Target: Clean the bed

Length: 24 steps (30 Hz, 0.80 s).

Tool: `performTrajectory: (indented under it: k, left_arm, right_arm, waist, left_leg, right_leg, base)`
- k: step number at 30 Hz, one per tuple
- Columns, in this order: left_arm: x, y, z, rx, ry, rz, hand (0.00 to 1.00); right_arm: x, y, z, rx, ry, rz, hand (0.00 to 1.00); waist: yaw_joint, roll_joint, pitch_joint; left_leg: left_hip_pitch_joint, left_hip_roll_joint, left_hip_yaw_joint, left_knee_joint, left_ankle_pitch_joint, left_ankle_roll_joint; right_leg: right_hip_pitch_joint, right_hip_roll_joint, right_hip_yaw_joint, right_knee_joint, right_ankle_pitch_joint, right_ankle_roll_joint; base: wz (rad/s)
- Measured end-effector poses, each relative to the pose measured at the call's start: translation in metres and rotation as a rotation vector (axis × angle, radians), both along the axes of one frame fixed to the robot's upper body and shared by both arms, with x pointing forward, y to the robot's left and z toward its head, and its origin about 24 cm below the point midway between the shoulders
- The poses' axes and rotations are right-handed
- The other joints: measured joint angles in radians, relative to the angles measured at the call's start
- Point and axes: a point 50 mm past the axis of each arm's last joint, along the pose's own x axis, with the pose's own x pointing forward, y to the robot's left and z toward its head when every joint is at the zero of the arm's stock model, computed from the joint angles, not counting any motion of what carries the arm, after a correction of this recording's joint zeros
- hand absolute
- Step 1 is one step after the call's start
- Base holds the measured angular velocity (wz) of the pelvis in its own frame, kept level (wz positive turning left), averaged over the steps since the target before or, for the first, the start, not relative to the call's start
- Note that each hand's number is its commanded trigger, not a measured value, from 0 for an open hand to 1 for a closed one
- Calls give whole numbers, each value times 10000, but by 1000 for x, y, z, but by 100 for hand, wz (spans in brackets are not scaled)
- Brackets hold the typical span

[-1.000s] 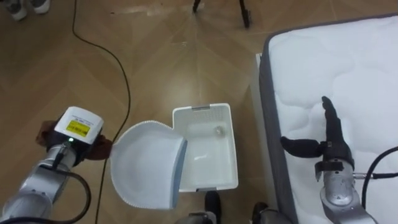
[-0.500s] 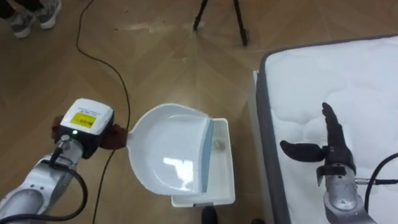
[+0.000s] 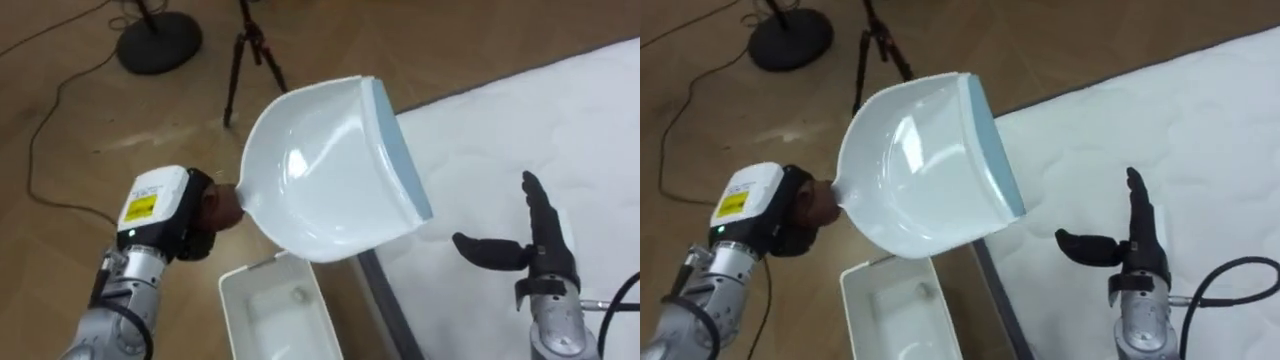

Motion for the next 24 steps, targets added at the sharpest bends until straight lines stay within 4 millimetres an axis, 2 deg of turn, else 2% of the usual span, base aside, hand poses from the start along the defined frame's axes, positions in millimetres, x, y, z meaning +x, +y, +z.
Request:
performTrajectory:
  k: [1,2,3,4,5,6,7,8,9,11,12,13,14,15,16,17,19,20,24]
  left_arm:
    - [0,-3,-1,-243,12,32,100]
    - [-1,-8,-3,-620,18,102,100]
    - [0,-9,-3,-851,6,155,100]
    - [0,-13,-3,-1274,-70,252,100]
    - [1,-15,-2,-1524,-137,342,100]
    - [2,-15,-1,-1557,-177,341,100]
    - [4,-16,-1,-1775,-194,363,100]
    - [5,-22,-1,-2234,-192,327,100]
    - [5,-25,-1,-2537,-202,323,100]
    - [6,-31,-1,-3811,-282,640,100]
    - [7,-31,-1,-4093,-314,742,100]
    - [8,-30,-1,-4547,-327,957,100]
    - [6,-27,-5,-5025,-184,1287,100]
    - [3,-26,-8,-5246,-84,1463,100]
    - [0,-22,-12,-5526,57,1768,100]
    - [0,-22,-14,-5692,148,1931,100]
    - [-1,-25,-17,-6097,284,1998,100]
    - [-2,-28,-18,-6397,414,1990,100]
    - [-5,-37,-23,-6816,775,1861,100]
  right_arm:
    - [0,1,-1,70,44,-35,0]
    - [0,3,-2,132,89,-47,0]
    - [0,5,-3,192,99,-51,0]
    - [1,8,-4,341,142,-75,0]
    - [4,13,-4,509,149,23,0]
    - [7,16,-3,601,106,101,0]
    - [9,19,-3,720,80,170,0]
    - [9,18,-4,734,85,110,0]
    - [9,17,-4,768,98,38,0]
    - [12,17,-5,773,131,-72,0]
    - [13,17,-5,784,105,-80,0]
    - [14,18,-4,806,65,-62,0]
    - [15,20,-4,825,89,70,0]
    - [15,21,-4,838,124,197,0]
    - [16,26,-4,748,136,508,0]
    - [15,27,-4,690,171,668,0]
    - [11,27,-7,721,311,661,0]
    - [8,27,-8,687,344,686,0]
    - [5,32,-1,686,77,1138,0]
  waist:
    - [-68,-97,52]
    - [-97,-192,45]
    - [-75,-239,41]
    - [-37,-318,24]
    - [22,-344,16]
    - [61,-347,-2]
    - [95,-372,14]
    - [63,-347,23]
    - [65,-341,31]
    - [301,-493,82]
    - [290,-551,109]
    - [309,-674,174]
    - [448,-740,219]
    - [554,-748,216]
    - [516,-747,215]
    - [325,-652,181]
    - [-41,-652,163]
    - [-204,-653,119]
    - [-566,-686,67]
  left_leg:
    - [175,51,395,-3,-103,-9]
    - [297,132,838,-1,-201,-1]
    - [339,186,1064,0,-247,9]
    - [396,349,1637,-1,-310,19]
    - [436,580,2245,-31,-361,52]
    - [401,746,2634,-91,-392,77]
    - [510,921,3382,-168,-432,64]
    - [799,981,3896,-297,-453,54]
    - [939,986,4195,-375,-462,42]
    - [1249,880,5234,-512,-509,-39]
    - [1266,846,5392,-474,-518,-56]
    - [1245,825,5504,-338,-521,-69]
    - [1211,798,4794,-239,-497,-108]
    - [1120,792,4134,-136,-489,-132]
    - [913,824,2978,134,-491,-183]
    - [747,897,2419,311,-507,-264]
    - [789,908,2167,291,-459,-349]
    - [804,921,2101,247,-430,-399]
    - [852,1042,2098,226,-383,-493]
  right_leg:
    - [-63,26,-93,124,32,-51]
    - [-145,82,-182,133,150,-110]
    - [-211,115,-276,95,250,-156]
    - [-283,189,-764,-176,608,-322]
    - [-224,275,-1427,-761,1153,-549]
    - [-110,283,-1919,-917,1308,-640]
    - [-62,53,-3188,-202,879,-598]
    - [258,-371,-4010,653,239,-580]
    - [505,-647,-4260,982,-9,-478]
    - [1175,-1530,-4352,1426,-490,171]
    - [1257,-1700,-4384,1328,-546,263]
    - [1271,-1826,-4415,900,-594,335]
    - [1230,-1771,-4471,632,-628,331]
    - [1238,-1706,-4407,452,-614,315]
    - [1423,-1536,-4343,56,-557,246]
    - [1467,-1397,-4324,-179,-458,175]
    - [1478,-1316,-4223,-201,-426,133]
    - [1445,-1276,-4181,-200,-409,98]
    - [1427,-1116,-4091,-253,-348,-20]
  base:
    - [-108]
    - [-112]
    - [-129]
    - [-151]
    - [-156]
    - [-157]
    - [-137]
    - [-132]
    - [-137]
    - [-141]
    - [-118]
    - [-127]
    - [-145]
    - [-154]
    - [-108]
    - [-71]
    - [-20]
    - [-15]
    - [-11]
